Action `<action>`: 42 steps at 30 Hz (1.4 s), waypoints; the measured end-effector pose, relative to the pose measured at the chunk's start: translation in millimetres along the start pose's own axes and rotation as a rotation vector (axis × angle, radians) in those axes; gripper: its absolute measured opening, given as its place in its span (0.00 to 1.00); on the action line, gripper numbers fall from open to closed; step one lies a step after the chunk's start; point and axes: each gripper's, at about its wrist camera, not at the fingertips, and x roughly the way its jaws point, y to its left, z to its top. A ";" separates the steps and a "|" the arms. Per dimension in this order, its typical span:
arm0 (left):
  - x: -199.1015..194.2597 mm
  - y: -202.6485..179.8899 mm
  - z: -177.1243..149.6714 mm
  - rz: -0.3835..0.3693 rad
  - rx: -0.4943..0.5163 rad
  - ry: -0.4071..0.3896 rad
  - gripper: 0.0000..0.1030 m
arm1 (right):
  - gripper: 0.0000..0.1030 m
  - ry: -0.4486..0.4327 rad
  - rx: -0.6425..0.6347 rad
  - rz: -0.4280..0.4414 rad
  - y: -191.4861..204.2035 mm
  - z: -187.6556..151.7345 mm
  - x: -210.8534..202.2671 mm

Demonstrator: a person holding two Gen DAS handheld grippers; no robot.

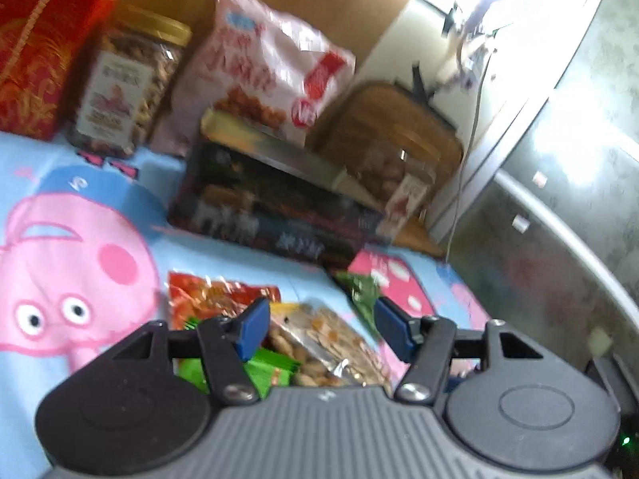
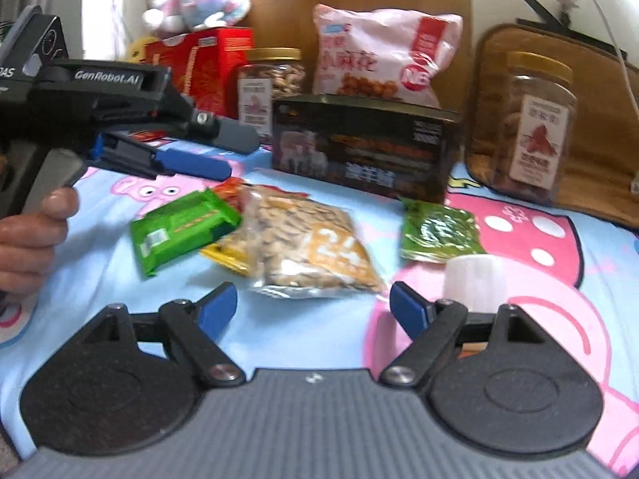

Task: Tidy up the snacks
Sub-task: 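Grasp the clear pumpkin seed bag with the left gripper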

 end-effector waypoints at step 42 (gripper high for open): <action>9.3 -39.7 22.3 -0.080 -0.019 0.007 0.12 | 0.71 -0.098 0.028 0.024 -6.0 19.8 8.3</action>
